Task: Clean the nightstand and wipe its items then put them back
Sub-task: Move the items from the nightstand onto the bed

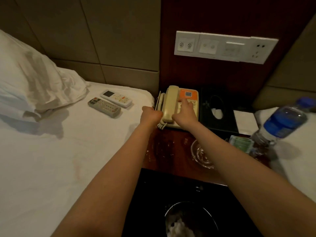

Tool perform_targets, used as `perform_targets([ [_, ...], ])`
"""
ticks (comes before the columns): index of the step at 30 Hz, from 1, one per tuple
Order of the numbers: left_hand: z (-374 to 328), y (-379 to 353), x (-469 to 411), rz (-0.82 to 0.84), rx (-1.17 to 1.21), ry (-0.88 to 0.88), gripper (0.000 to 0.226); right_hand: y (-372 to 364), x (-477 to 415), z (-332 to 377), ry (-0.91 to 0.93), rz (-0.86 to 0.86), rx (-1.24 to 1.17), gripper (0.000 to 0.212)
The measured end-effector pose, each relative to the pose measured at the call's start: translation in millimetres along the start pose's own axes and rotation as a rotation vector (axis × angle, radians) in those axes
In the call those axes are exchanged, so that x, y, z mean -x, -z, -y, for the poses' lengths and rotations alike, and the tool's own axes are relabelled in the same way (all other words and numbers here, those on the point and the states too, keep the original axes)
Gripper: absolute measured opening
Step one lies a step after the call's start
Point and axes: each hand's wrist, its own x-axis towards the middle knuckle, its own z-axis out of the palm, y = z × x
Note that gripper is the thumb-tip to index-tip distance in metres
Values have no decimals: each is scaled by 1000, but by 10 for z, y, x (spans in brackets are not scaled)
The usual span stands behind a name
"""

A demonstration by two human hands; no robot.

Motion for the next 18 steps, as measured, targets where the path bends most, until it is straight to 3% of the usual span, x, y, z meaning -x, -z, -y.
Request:
perform_targets([
  [9,77,-733,531,253,-118,-80,47,435,371,-430,-64,-210,174,61],
  [12,132,-840,532,319,-169,-44,70,535,509,-601,-151,-306,315,64],
  [18,240,-898,553,295,-284,87,79,688,641,-936,-273,-356,419,81],
])
